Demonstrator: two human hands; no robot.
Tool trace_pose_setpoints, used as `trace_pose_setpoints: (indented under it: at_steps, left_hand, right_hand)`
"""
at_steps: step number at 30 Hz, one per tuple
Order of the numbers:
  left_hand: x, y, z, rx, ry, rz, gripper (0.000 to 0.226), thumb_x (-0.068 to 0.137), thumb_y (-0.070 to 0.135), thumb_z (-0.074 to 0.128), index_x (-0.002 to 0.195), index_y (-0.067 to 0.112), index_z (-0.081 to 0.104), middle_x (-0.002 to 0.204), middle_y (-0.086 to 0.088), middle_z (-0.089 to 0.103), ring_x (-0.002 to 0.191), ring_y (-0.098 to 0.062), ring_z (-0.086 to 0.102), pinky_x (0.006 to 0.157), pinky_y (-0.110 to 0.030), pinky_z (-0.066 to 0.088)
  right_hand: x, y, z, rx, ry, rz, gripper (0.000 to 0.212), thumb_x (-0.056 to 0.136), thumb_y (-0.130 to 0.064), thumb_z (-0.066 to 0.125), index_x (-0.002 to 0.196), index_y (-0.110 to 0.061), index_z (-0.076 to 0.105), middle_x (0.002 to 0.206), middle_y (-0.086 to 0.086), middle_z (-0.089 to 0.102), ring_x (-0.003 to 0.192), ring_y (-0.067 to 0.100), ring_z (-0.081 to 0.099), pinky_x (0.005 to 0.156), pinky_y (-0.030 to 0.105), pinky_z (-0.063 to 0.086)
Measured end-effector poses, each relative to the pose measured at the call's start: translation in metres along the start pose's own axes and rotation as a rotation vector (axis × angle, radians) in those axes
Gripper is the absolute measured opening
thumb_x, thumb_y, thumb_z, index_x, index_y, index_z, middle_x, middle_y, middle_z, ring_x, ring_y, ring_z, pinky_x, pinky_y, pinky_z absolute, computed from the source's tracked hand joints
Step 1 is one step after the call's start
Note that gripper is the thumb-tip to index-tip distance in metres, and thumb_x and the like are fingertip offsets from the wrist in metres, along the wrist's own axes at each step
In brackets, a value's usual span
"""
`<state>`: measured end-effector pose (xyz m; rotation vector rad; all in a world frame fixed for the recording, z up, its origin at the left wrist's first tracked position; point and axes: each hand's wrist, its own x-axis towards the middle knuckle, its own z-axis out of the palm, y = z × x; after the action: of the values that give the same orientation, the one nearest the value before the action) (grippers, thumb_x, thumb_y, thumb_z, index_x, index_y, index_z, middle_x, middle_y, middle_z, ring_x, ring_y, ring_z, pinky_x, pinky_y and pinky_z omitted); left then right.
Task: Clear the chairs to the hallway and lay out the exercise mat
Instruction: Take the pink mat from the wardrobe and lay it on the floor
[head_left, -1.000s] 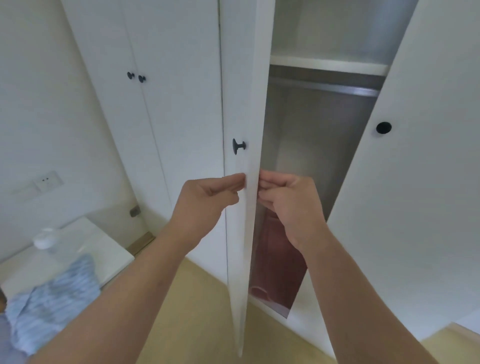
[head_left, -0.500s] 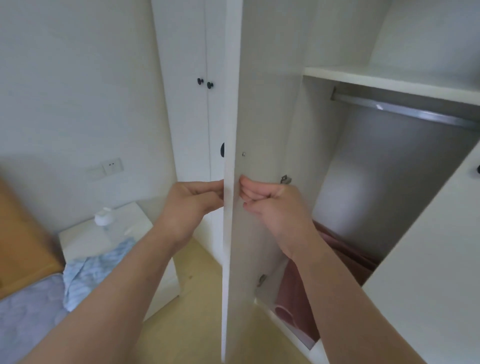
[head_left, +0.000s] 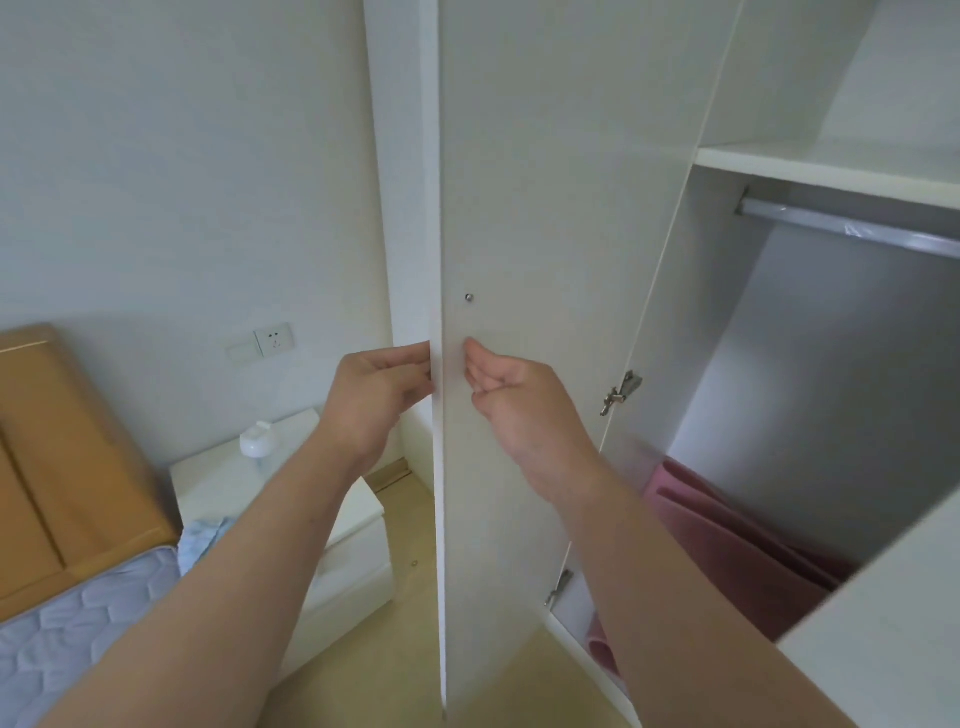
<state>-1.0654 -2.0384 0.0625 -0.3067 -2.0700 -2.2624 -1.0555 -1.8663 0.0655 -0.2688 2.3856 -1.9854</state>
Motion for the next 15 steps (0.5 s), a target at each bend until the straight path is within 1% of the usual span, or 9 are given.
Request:
trace_pose_setpoints:
  at_steps: [2,4,5,6,8,9,11,13,15]
  left_hand:
    - [0.006,-0.001,-0.006,0.01,0.0,-0.009,0.048,0.065,0.009,0.06,0.106,0.02,0.081,0.116,-0.007,0.076,0.116,-0.022,0.07,0.112,-0.044,0.045]
    - [0.013,-0.002,-0.012,0.039,0.022,-0.026,0.047,0.064,0.015,0.062,0.106,0.022,0.082,0.115,-0.007,0.077,0.114,-0.022,0.07,0.116,-0.057,0.037]
    - [0.015,-0.001,-0.012,0.052,0.029,-0.024,0.047,0.063,0.016,0.063,0.106,0.023,0.082,0.114,-0.006,0.077,0.114,-0.022,0.071,0.116,-0.06,0.034]
    - [0.019,-0.002,-0.017,0.054,0.027,-0.022,0.046,0.063,0.017,0.064,0.105,0.024,0.082,0.114,-0.006,0.077,0.113,-0.021,0.071,0.116,-0.058,0.036]
    - [0.02,-0.002,-0.017,0.035,0.003,0.005,0.045,0.063,0.018,0.066,0.105,0.025,0.082,0.114,-0.005,0.077,0.114,-0.02,0.071,0.111,-0.045,0.046]
    - [0.021,-0.002,-0.018,0.029,-0.001,0.013,0.046,0.063,0.018,0.066,0.105,0.025,0.082,0.115,-0.005,0.077,0.114,-0.02,0.071,0.109,-0.042,0.048]
    - [0.022,-0.003,-0.021,0.028,-0.01,0.016,0.047,0.063,0.017,0.065,0.106,0.026,0.081,0.115,-0.004,0.077,0.114,-0.02,0.07,0.108,-0.041,0.047]
    - [0.021,-0.003,-0.021,0.043,-0.03,0.025,0.049,0.063,0.015,0.064,0.107,0.026,0.081,0.116,-0.004,0.077,0.115,-0.02,0.07,0.109,-0.041,0.047]
    - [0.02,-0.003,-0.021,0.076,0.008,0.023,0.048,0.063,0.013,0.064,0.105,0.027,0.081,0.113,-0.003,0.078,0.113,-0.02,0.071,0.109,-0.047,0.047]
  right_hand:
    - [0.006,0.0,0.006,-0.022,0.0,-0.007,0.069,0.089,0.005,0.042,0.15,-0.026,0.047,0.152,-0.007,0.05,0.138,0.002,0.046,0.118,0.03,0.034]
    - [0.012,0.001,0.012,-0.049,0.008,-0.019,0.07,0.089,0.005,0.041,0.151,-0.027,0.046,0.153,-0.006,0.049,0.139,0.002,0.044,0.118,0.028,0.033]
    - [0.013,0.0,0.013,-0.059,0.013,-0.026,0.07,0.089,0.006,0.041,0.151,-0.026,0.045,0.153,-0.006,0.048,0.14,0.001,0.044,0.118,0.027,0.032]
    - [0.017,0.0,0.017,-0.064,0.015,-0.025,0.07,0.089,0.007,0.04,0.152,-0.026,0.045,0.154,-0.006,0.048,0.14,0.001,0.043,0.118,0.026,0.032]
    - [0.02,0.0,0.018,-0.077,0.022,-0.024,0.071,0.089,0.006,0.039,0.152,-0.026,0.044,0.155,-0.005,0.046,0.141,0.002,0.042,0.119,0.028,0.031]
    - [0.022,0.001,0.02,-0.085,0.02,-0.027,0.071,0.089,0.006,0.038,0.152,-0.026,0.043,0.155,-0.004,0.046,0.142,0.003,0.041,0.119,0.029,0.031]
    - [0.025,0.002,0.022,-0.091,0.018,-0.033,0.071,0.088,0.004,0.039,0.152,-0.027,0.044,0.155,-0.004,0.046,0.142,0.003,0.042,0.118,0.027,0.032]
    - [0.024,0.002,0.022,-0.072,0.022,-0.032,0.07,0.089,0.003,0.041,0.151,-0.028,0.046,0.153,-0.007,0.049,0.139,0.0,0.044,0.114,0.022,0.033]
    - [0.022,0.003,0.02,-0.035,0.014,-0.025,0.067,0.09,0.003,0.043,0.15,-0.028,0.048,0.151,-0.008,0.051,0.138,-0.001,0.045,0.114,0.022,0.032]
